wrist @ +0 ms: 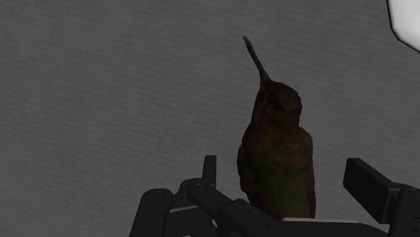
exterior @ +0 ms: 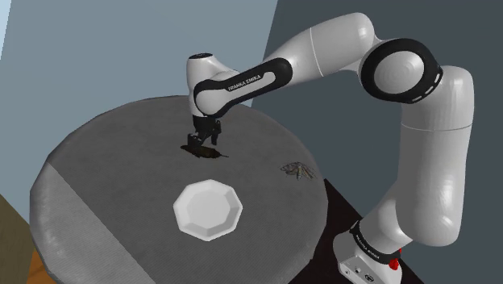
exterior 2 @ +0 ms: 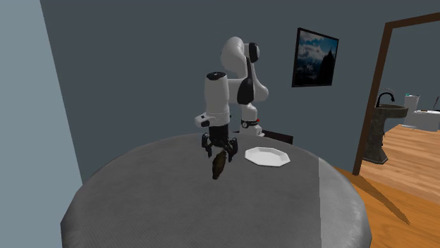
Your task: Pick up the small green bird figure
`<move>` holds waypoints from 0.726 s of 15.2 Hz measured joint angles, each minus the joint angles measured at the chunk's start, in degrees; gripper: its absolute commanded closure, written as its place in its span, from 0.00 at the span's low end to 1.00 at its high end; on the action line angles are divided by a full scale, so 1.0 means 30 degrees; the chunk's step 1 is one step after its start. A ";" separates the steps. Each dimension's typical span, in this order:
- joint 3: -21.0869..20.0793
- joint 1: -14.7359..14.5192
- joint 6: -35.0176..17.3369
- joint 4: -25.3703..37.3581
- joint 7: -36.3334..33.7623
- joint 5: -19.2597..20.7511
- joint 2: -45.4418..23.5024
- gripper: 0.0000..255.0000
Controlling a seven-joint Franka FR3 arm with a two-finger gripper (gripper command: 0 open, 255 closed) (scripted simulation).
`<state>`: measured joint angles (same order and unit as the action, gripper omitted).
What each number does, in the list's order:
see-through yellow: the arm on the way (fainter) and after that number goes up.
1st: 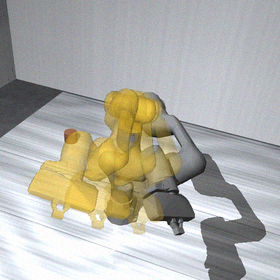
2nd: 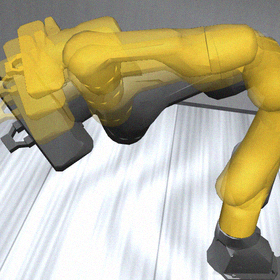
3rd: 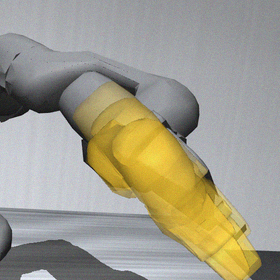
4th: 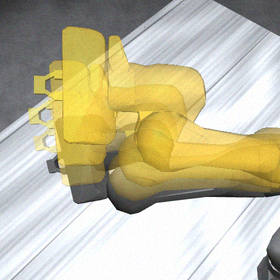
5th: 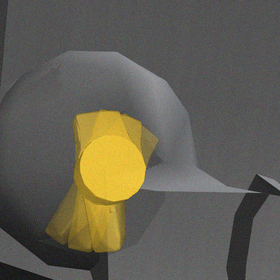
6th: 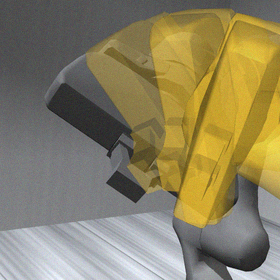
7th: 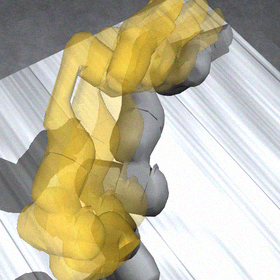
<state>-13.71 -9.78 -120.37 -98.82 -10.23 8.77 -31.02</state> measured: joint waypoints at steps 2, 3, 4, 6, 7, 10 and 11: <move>0.0038 -0.0009 -0.0232 -0.0025 -0.0011 0.0055 -0.0213 1.00; 0.0043 -0.0016 -0.0262 -0.0011 -0.0018 0.0066 -0.0247 1.00; 0.0049 -0.0015 -0.0285 -0.0007 -0.0022 0.0073 -0.0252 1.00; 0.0055 -0.0014 -0.0288 -0.0010 -0.0029 0.0078 -0.0247 1.00; 0.0056 -0.0016 -0.0286 -0.0005 -0.0032 0.0080 -0.0249 1.00; 0.0055 -0.0018 -0.0281 0.0000 -0.0033 0.0078 -0.0251 1.00; 0.0055 -0.0018 -0.0279 0.0002 -0.0032 0.0078 -0.0252 1.00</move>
<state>-13.54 -9.83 -121.20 -98.82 -10.33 9.01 -31.78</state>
